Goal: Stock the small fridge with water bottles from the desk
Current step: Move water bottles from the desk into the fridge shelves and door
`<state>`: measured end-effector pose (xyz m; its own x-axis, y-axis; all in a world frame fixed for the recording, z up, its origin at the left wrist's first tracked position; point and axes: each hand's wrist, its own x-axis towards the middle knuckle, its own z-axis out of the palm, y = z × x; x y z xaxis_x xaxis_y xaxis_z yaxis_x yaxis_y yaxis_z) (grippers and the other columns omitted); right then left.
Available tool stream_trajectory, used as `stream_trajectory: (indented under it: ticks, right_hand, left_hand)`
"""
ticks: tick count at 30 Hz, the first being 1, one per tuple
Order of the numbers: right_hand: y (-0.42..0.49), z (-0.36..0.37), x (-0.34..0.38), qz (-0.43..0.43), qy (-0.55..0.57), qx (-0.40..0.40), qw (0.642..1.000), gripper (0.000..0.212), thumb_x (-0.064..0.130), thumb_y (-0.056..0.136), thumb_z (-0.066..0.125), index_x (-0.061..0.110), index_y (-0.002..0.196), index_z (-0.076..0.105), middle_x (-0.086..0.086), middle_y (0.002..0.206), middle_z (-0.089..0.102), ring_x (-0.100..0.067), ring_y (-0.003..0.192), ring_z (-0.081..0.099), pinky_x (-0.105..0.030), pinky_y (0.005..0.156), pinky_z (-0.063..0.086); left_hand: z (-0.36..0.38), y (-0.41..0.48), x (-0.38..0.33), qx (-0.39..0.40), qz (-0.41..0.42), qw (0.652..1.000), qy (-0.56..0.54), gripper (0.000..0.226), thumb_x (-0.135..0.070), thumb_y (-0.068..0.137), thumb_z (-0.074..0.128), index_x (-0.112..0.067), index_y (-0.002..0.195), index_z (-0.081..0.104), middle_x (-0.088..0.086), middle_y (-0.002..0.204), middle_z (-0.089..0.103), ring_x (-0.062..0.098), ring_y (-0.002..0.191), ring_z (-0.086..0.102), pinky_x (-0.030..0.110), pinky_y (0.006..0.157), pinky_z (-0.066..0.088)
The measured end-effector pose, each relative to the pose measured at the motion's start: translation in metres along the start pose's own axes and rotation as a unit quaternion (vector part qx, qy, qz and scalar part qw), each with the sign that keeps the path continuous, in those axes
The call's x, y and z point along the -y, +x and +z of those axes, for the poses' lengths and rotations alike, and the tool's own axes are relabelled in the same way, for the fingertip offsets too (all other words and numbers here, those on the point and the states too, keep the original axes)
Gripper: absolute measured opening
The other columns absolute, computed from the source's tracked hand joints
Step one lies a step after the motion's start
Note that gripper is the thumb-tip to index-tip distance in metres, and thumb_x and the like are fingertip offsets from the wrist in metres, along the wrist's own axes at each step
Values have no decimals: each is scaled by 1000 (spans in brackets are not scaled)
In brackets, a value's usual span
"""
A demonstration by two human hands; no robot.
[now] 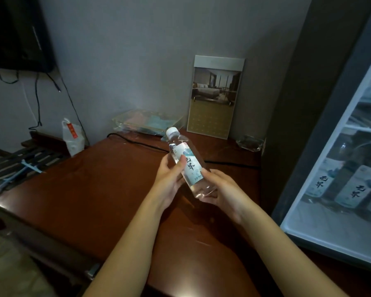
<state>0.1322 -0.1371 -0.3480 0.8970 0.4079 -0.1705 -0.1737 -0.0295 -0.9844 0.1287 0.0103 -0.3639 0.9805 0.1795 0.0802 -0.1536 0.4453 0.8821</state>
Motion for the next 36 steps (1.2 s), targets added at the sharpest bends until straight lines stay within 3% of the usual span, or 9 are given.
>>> stream_trajectory:
  ticks: [3,5,7,12,17,23,26,30,36]
  right_hand:
    - [-11,0,2,-29,-38,-4,999,45,33,84,65,14,123,50,-11,105,69,-17,83,69,-30,73,54]
    - [-20,-1,5,-31,-21,6,999,34,27,87,63,17,117,51,-14,110,67,-22,86,70,-33,71,57]
    - [-29,-5,7,-33,-17,17,999,30,23,89,61,20,116,50,-12,110,66,-24,88,71,-34,71,58]
    - [-55,-12,12,-70,-36,33,996,44,15,88,62,16,128,45,-5,109,66,-23,88,71,-35,77,59]
    - [-92,-14,24,-118,-58,52,990,42,13,88,62,21,126,46,7,101,65,-7,81,70,-20,66,56]
    - [-137,-26,26,-153,-76,36,985,48,17,85,65,20,129,47,3,106,68,-13,93,69,-31,78,57]
    - [-159,-38,29,-183,-90,24,979,53,23,81,69,24,130,47,1,109,69,-16,98,68,-36,83,56]
    - [-188,-59,39,-234,-96,3,967,48,17,82,67,36,122,50,6,110,68,-12,100,67,-26,78,55]
    - [-225,-96,63,-319,-143,-84,933,53,12,85,66,40,124,45,13,110,66,-2,100,64,-17,78,53]
  left_hand:
    - [10,-9,0,3,-2,1000,-2,54,-32,75,60,-10,122,46,10,107,65,22,92,66,33,78,56]
    - [18,-17,2,-5,-8,1000,8,57,-38,74,59,-10,122,47,11,107,66,22,92,67,32,74,56]
    - [25,-25,2,-5,-3,1000,29,43,-37,84,53,-12,118,49,11,108,66,22,94,66,32,76,55]
    - [34,-48,-16,31,6,998,62,22,-23,95,47,-19,114,57,4,108,69,17,97,67,30,73,53]
    - [49,-79,-35,67,35,995,72,37,-1,87,39,-18,115,57,6,106,67,19,96,64,28,71,53]
    - [74,-122,-47,117,55,987,92,48,-12,72,51,-19,120,56,9,112,66,21,103,64,28,74,53]
    - [95,-141,-54,143,74,978,132,46,-6,86,51,-23,129,50,5,119,63,20,110,61,32,82,53]
    - [133,-156,-62,181,117,956,199,63,2,90,44,-28,144,31,-1,128,58,14,115,58,38,95,49]
    - [194,-163,-64,260,147,933,202,70,-1,95,40,-42,146,14,-7,144,42,6,117,56,36,95,50]
